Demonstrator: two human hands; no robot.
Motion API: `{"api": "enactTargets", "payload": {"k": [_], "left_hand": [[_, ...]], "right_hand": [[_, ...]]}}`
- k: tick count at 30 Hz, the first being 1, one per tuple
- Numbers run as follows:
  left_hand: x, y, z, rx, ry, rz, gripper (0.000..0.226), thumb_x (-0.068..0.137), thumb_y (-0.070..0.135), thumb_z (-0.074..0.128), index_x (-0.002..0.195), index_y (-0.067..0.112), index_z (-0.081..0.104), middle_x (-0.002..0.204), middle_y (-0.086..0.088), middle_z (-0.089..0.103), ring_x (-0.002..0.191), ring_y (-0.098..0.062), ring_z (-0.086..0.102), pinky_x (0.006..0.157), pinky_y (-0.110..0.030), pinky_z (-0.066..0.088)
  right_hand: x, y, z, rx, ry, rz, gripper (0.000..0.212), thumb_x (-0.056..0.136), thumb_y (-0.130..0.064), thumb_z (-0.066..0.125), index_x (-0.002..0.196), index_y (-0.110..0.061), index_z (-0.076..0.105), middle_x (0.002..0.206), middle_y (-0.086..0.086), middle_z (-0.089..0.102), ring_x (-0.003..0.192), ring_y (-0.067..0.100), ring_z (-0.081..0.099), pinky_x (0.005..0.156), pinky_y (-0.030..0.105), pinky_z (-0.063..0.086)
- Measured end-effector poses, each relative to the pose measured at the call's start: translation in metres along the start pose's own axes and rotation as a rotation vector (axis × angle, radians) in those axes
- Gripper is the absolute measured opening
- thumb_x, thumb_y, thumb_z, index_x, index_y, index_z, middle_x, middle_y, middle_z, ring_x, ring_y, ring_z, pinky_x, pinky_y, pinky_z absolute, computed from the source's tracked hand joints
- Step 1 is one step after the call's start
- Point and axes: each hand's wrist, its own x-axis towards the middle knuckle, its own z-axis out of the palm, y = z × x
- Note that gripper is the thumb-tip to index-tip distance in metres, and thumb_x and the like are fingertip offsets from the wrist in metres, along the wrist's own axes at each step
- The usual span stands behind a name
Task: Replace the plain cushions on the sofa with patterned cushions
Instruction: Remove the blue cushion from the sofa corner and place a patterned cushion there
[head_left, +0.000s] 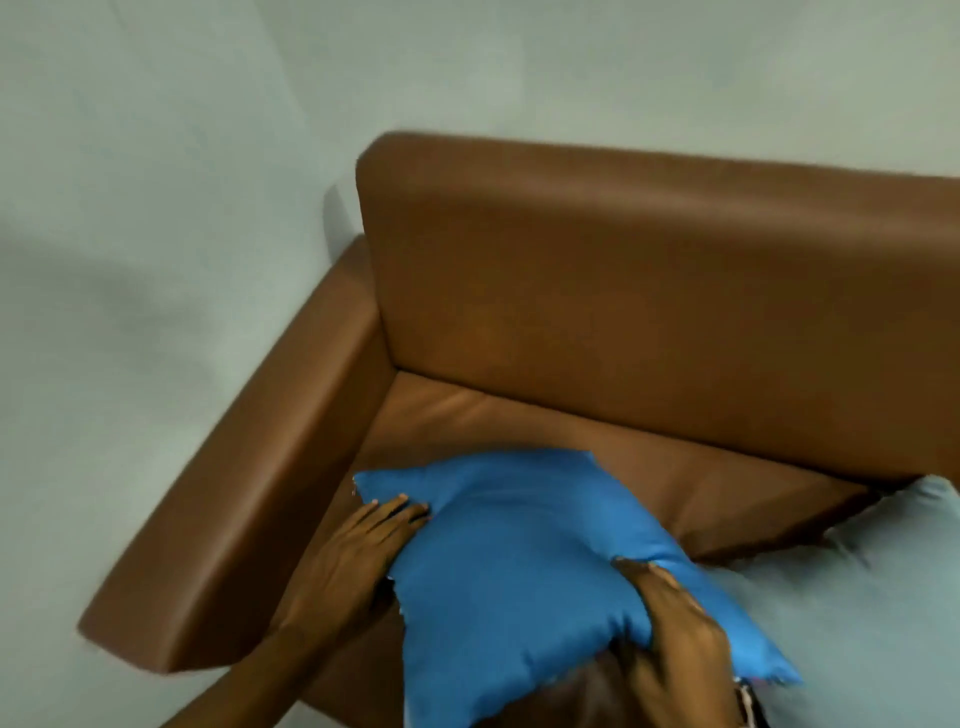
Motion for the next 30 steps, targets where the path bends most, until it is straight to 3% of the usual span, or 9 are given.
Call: {"api": "enactTargets", "payload": {"k": [4, 6, 10, 15, 21, 24, 26, 28, 30], "left_hand": [[0.054, 0.003, -0.059, -0.233, 0.424, -0.096, 0.038, 0.080, 0.022, 0.056, 0.112, 0.007, 0.070, 0.111, -0.008, 0.074, 0.107, -0.017, 0.061, 0.105, -0.027, 0.039], [0.089, 0.000, -0.081, -0.285, 0.468, -0.155, 0.025, 0.091, 0.028, 0.050, 0.097, 0.013, 0.069, 0.090, 0.001, 0.071, 0.086, -0.015, 0.063, 0.089, -0.025, 0.047], [0.146, -0.028, -0.099, -0.391, 0.427, -0.283, 0.031, 0.096, 0.033, 0.050, 0.086, 0.006, 0.064, 0.076, -0.008, 0.064, 0.073, -0.027, 0.061, 0.068, -0.051, 0.048], [0.196, -0.073, -0.128, -0.199, 0.529, -0.257, 0.039, 0.093, 0.045, 0.047, 0.088, 0.011, 0.062, 0.073, -0.010, 0.067, 0.069, -0.030, 0.062, 0.059, -0.040, 0.045], [0.239, -0.126, -0.105, -0.308, 0.391, -0.323, 0.027, 0.100, 0.030, 0.051, 0.104, 0.006, 0.062, 0.092, -0.017, 0.070, 0.088, -0.037, 0.064, 0.077, -0.046, 0.048], [0.251, -0.141, -0.070, -0.331, 0.298, -0.360, 0.028, 0.104, 0.029, 0.043, 0.100, 0.003, 0.052, 0.092, -0.018, 0.063, 0.091, -0.039, 0.059, 0.104, -0.055, 0.033], [0.265, -0.146, -0.068, -0.306, 0.285, -0.372, 0.026, 0.104, 0.030, 0.041, 0.102, 0.006, 0.049, 0.095, -0.017, 0.060, 0.097, -0.038, 0.056, 0.111, -0.057, 0.025], [0.271, -0.148, -0.068, -0.241, 0.335, -0.382, 0.032, 0.103, 0.029, 0.043, 0.122, 0.005, 0.051, 0.120, -0.019, 0.060, 0.119, -0.039, 0.051, 0.114, -0.058, 0.023], [0.267, -0.139, -0.070, -0.193, 0.495, -0.412, 0.042, 0.103, 0.027, 0.042, 0.138, 0.006, 0.045, 0.145, -0.020, 0.048, 0.141, -0.038, 0.035, 0.119, -0.058, 0.018]], "right_hand": [[0.074, -0.020, -0.037, -0.112, 0.130, 0.031, 0.033, 0.087, -0.045, 0.050, 0.114, -0.026, 0.054, 0.090, 0.004, 0.075, 0.080, 0.028, 0.071, 0.069, 0.030, 0.049], [0.115, -0.035, -0.036, -0.107, 0.184, 0.123, 0.026, 0.094, -0.049, 0.048, 0.113, -0.031, 0.053, 0.089, 0.003, 0.074, 0.081, 0.032, 0.069, 0.063, 0.035, 0.049], [0.194, -0.058, -0.008, -0.045, 0.164, 0.209, 0.024, 0.096, -0.040, 0.046, 0.089, -0.017, 0.049, 0.083, 0.012, 0.066, 0.081, 0.042, 0.062, 0.060, 0.041, 0.043], [0.274, -0.076, -0.001, -0.042, 0.280, 0.182, 0.029, 0.097, -0.037, 0.049, 0.081, -0.013, 0.045, 0.077, 0.016, 0.063, 0.075, 0.044, 0.058, 0.056, 0.037, 0.033], [0.318, -0.062, 0.036, -0.119, 0.048, 0.272, 0.022, 0.100, -0.031, 0.045, 0.107, -0.015, 0.057, 0.097, 0.019, 0.068, 0.084, 0.041, 0.060, 0.062, 0.039, 0.042], [0.320, -0.054, 0.063, -0.078, 0.044, 0.365, 0.024, 0.101, -0.033, 0.043, 0.109, -0.015, 0.057, 0.094, 0.020, 0.068, 0.069, 0.032, 0.049, 0.060, 0.037, 0.039], [0.325, -0.053, 0.067, -0.078, 0.082, 0.386, 0.028, 0.100, -0.037, 0.042, 0.107, -0.013, 0.055, 0.093, 0.020, 0.067, 0.067, 0.031, 0.046, 0.059, 0.037, 0.038], [0.324, -0.051, 0.066, -0.131, 0.106, 0.375, 0.033, 0.099, -0.043, 0.040, 0.107, -0.013, 0.051, 0.099, 0.018, 0.067, 0.075, 0.036, 0.054, 0.065, 0.042, 0.044], [0.312, -0.048, 0.059, -0.077, 0.209, 0.368, 0.044, 0.098, -0.049, 0.039, 0.123, -0.014, 0.048, 0.117, 0.014, 0.065, 0.101, 0.038, 0.060, 0.084, 0.049, 0.048]]}}
